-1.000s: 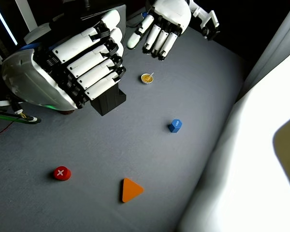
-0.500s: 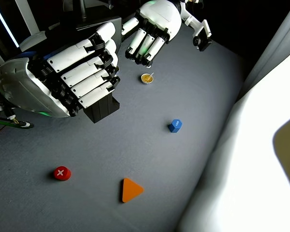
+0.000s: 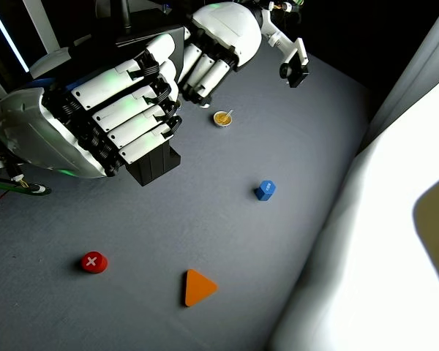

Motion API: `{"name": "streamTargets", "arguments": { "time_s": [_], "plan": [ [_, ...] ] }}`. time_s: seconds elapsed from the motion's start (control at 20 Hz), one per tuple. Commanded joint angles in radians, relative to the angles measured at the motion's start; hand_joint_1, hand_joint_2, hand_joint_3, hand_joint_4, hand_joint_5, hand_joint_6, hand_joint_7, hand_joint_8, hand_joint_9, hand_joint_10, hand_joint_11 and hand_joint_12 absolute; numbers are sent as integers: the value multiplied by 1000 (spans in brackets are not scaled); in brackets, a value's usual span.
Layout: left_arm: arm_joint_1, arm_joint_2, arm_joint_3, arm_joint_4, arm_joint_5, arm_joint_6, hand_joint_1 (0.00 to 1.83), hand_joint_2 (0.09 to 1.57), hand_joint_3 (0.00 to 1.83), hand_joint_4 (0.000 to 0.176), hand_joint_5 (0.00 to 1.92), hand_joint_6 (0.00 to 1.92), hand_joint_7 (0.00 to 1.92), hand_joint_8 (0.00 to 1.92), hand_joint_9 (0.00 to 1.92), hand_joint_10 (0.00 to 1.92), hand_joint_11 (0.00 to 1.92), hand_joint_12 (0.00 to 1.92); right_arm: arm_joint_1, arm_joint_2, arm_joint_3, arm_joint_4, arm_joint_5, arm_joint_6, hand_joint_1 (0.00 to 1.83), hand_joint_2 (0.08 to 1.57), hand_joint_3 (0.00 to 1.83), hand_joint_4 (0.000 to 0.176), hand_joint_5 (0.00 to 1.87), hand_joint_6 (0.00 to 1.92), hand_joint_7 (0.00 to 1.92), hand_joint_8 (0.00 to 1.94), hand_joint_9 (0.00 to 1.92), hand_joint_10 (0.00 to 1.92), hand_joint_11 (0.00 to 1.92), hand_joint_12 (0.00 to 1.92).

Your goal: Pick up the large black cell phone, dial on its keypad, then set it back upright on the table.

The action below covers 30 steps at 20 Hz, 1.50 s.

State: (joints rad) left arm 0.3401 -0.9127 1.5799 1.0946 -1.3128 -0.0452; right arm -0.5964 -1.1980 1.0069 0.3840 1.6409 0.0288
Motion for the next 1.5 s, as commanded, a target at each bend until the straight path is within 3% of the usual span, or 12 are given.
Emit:
{"name": "streamTargets", "arguments": {
  "time_s": [0.0,0.05,0.15,0.4,0.55,0.75,0.9,1.0,1.25,1.3,1.35,1.45],
  "plan": [
    [-22,17,-3,-90,-62,6,1291,1223,211,12,0,0,589,1706,752,1921,423,1921,8,14,1,-42,122,22,1412,1071,2,0,1036,790,983,882,1061,1040,1005,1182],
    [-21,32,-8,-87,-54,6,1291,1222,210,11,0,0,592,1700,755,1921,379,1921,8,14,1,-42,122,22,1392,1083,2,0,1003,837,964,938,1049,1089,1024,1088],
    [-9,68,-25,-87,-38,5,1291,1224,210,14,0,0,589,1705,742,1921,459,1921,8,14,1,-42,122,22,1492,1070,0,0,1021,719,959,909,1038,961,965,1413],
    [55,158,-71,-87,-48,5,1292,1219,212,30,0,0,595,1699,733,1921,488,1921,8,15,2,-41,122,22,1496,1071,1,0,1028,742,943,920,1018,976,955,1419],
    [90,203,-91,-87,-57,5,1301,1267,67,51,0,0,624,1634,768,1921,446,1921,8,17,3,-41,122,22,1497,1061,0,0,1045,727,980,839,1053,927,961,1409],
    [117,245,-94,-87,-61,11,1302,1268,52,41,0,0,631,1610,748,1921,439,1921,-4,28,10,-40,122,24,1497,1073,0,0,1002,774,958,894,1021,996,945,1431],
    [118,255,-94,-92,-60,18,1290,1293,56,16,0,0,593,1686,766,1921,462,1921,-16,39,10,-31,122,28,1495,1085,0,0,971,788,927,956,1012,1014,923,1471],
    [116,257,-94,-94,-63,22,1288,1294,59,21,0,0,589,1692,765,1921,353,1921,-24,42,10,-25,122,29,1495,1084,0,0,975,794,942,926,1003,1026,930,1467],
    [106,258,-85,-94,-60,68,1287,1304,48,21,0,0,579,1702,738,1921,563,1921,-41,43,30,-10,122,36,1498,1073,0,0,982,812,964,887,1027,984,946,1409],
    [107,258,-83,-94,-63,70,1291,1299,44,21,0,0,590,1681,741,1921,583,1921,-41,43,36,-5,122,37,1411,1079,1,0,987,871,988,879,1045,1069,969,1157],
    [109,257,-82,-94,-69,73,1291,1299,41,19,0,0,591,1675,729,1921,608,1921,-41,43,41,-1,122,38,1480,1070,3,0,990,799,967,880,1042,989,961,1360],
    [114,256,-81,-94,-78,79,1290,1302,39,24,0,0,589,1680,726,1921,559,1921,-42,43,49,0,122,38,1494,1070,3,0,1008,771,959,885,1039,968,939,1420]
  ]
}}
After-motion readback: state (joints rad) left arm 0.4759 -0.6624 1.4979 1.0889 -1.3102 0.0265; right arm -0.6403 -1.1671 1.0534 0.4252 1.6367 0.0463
